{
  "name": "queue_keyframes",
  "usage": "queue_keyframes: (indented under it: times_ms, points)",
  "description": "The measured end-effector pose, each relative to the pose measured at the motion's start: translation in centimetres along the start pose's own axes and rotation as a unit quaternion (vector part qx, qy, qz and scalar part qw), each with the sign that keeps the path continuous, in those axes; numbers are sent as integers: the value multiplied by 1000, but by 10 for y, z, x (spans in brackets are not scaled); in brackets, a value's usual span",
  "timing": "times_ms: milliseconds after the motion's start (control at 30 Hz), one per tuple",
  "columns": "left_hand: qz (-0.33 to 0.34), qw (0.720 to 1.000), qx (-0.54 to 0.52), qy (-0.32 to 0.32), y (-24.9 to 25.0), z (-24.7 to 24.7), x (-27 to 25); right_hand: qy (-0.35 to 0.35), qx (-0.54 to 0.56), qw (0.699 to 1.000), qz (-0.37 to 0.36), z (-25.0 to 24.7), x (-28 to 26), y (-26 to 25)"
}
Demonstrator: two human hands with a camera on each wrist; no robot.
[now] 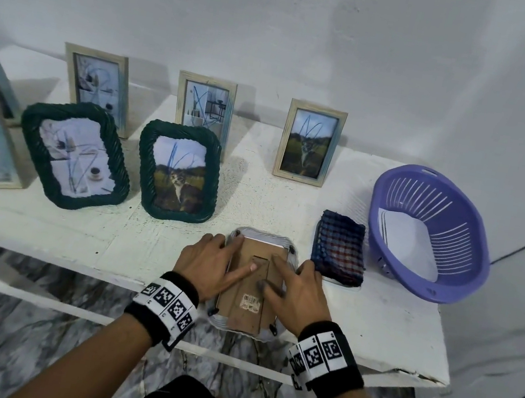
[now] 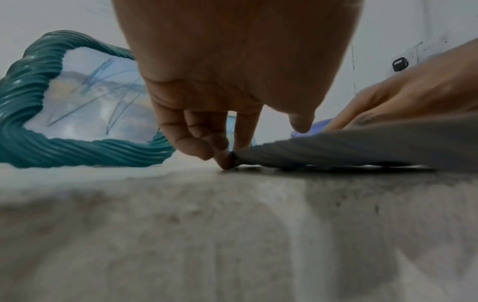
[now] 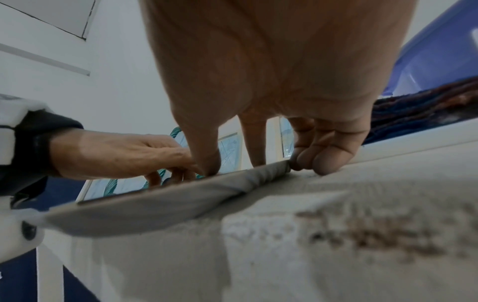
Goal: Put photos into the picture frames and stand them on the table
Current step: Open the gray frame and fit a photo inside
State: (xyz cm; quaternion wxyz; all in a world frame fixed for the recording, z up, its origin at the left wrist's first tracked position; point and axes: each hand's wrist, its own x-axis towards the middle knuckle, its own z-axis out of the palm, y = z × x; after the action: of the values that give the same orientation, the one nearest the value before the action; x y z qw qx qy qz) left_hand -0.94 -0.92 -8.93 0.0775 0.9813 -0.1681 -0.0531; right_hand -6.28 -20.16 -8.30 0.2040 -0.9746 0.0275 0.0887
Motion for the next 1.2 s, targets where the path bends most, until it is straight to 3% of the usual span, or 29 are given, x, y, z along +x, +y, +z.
queue_keyframes:
  times_ms: [300,400,467,600,800,1200]
  points:
    - [27,991,-133,-11,-12,6,-14,7,-39,999,-2,1,-3,1]
    - [6,990,-139,1,-19,11,-19,99,-17,995,-23,3,-14,2]
    - [-8,993,-121,-7,-21,13,-23,148,34,985,-86,5,-23,8]
    - [2,994,-109,-24,-23,21,-28,64,71,974,-204,6,-43,21]
    - [8,995,-97,-17,-24,25,-28,-4,32,972,-234,1,-48,33]
    - [12,995,-101,-18,-23,24,-30,52,41,969,-238,6,-42,30]
